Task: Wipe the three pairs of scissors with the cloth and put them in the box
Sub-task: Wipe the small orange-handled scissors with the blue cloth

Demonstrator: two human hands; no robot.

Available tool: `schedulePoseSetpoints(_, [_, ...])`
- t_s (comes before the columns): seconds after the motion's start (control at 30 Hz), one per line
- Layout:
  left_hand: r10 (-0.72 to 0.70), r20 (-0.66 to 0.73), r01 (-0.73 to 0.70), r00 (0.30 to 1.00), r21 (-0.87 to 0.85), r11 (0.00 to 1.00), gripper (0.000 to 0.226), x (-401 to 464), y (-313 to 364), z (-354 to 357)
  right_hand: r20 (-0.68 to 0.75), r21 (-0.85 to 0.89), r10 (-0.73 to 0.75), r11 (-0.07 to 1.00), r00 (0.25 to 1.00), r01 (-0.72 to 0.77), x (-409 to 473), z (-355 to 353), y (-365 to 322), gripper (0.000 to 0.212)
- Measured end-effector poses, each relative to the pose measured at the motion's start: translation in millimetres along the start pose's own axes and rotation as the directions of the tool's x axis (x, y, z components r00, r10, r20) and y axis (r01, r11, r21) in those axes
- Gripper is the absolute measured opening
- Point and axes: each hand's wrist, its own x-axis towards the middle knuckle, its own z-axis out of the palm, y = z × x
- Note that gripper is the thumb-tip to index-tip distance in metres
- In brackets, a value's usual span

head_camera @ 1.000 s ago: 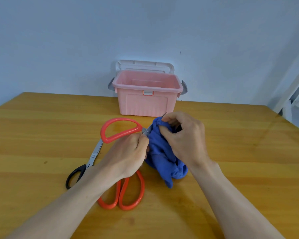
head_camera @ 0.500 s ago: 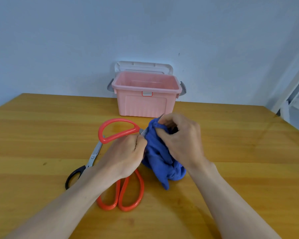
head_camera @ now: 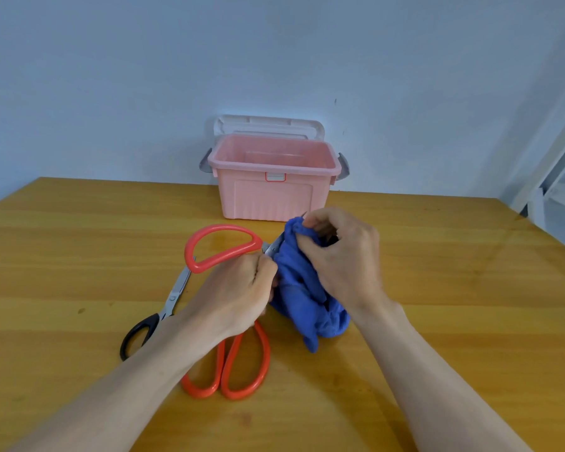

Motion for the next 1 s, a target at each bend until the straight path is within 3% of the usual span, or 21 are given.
schedulePoseSetpoints(0.13, [-0.019,0.02,0.02,1.0,-0.005,1.0,0.048,-0.8,0.4,1.5,0.038,-0.03,-0.074,0.997,0.997,0.075,-6.3,1.0,-3.2,0.019])
schedulePoseSetpoints(0.27, [0.004,0.02,-0.004,1.0,-0.013,1.0,0.046,0.8,0.4,2.6,-0.019,0.023,0.039,0.999,0.999,-0.039,2.7,-3.3,2.5,0.018])
schedulePoseSetpoints(1.0, [0.028,0.028,-0.03,0.999,0.053,0.998,0.044,-2.5,0.4,5.4,-0.109,-0.009,0.057,0.998,0.992,-0.059,1.8,-2.6,-0.7,0.019])
